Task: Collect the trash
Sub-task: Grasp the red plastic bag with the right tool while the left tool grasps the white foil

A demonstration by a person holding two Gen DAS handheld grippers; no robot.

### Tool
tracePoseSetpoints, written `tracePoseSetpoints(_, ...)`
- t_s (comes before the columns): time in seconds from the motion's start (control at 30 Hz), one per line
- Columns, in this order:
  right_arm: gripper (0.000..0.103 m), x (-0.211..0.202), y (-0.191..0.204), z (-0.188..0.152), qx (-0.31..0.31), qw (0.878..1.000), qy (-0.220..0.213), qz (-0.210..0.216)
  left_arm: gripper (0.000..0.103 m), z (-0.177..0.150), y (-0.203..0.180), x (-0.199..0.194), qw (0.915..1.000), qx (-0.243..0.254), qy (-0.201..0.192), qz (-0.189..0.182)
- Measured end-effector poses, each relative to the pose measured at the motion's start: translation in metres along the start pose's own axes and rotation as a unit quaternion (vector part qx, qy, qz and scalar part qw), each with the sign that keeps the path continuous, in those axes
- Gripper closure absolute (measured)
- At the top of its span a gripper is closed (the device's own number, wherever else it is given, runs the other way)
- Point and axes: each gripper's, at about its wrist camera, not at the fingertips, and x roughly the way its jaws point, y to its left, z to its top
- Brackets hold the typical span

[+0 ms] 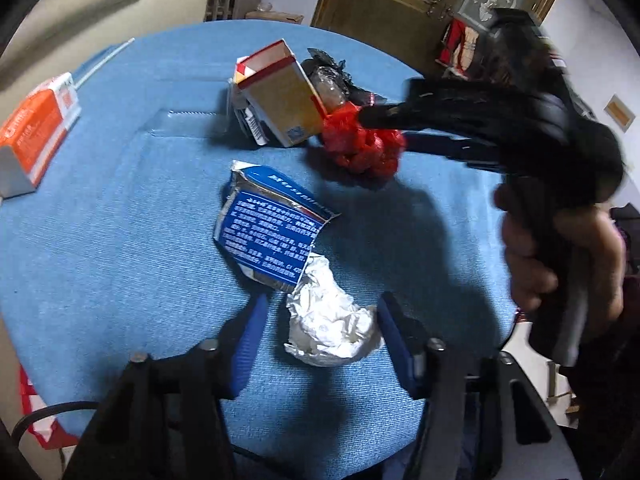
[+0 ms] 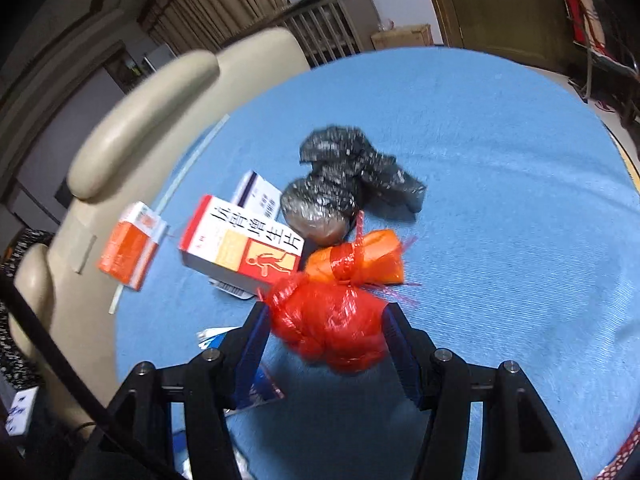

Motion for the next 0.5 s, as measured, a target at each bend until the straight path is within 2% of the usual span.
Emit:
tracePoseSetpoints(0.13,0.043,0.005,0.010,-0.002,-0.018,1.000,0.000,-0.018,0.060,0.001,0.005,-0.002,0.9998,-0.006,-0.015,-0.009)
tracePoseSetpoints(0.2,0.049,0.004,0.013,-0.004,-0.027,1.000,0.003,-0.016,0.065,0.002,0.007,-0.003,0.9997,-0.007,-0.022,-0.011)
tracePoseSetpoints(0.23,0.065,0.003,0.013,-0.005,-0.029,0.999,0.006,-0.016,0.071,0.003,0.008,-0.003,0.9996,-0.008,-0.024,-0.010)
tracePoseSetpoints(0.27,0.065,0.003,0.012,-0.006,-0.026,1.000,0.010,-0.009,0.080,0.003,0.008,-0.003,0.9996,-0.009,-0.024,-0.005)
tracePoseSetpoints(0.3,0.065,0.000,0.011,-0.008,-0.024,1.000,0.009,-0.006,0.084,0.004,0.009,-0.004,0.9997,-0.011,-0.024,-0.002)
tracePoseSetpoints(0.5,0.065,-0.022,0.002,-0.033,-0.021,1.000,0.001,0.013,0.086,0.001,0.015,-0.014,0.9996,-0.022,-0.019,0.004)
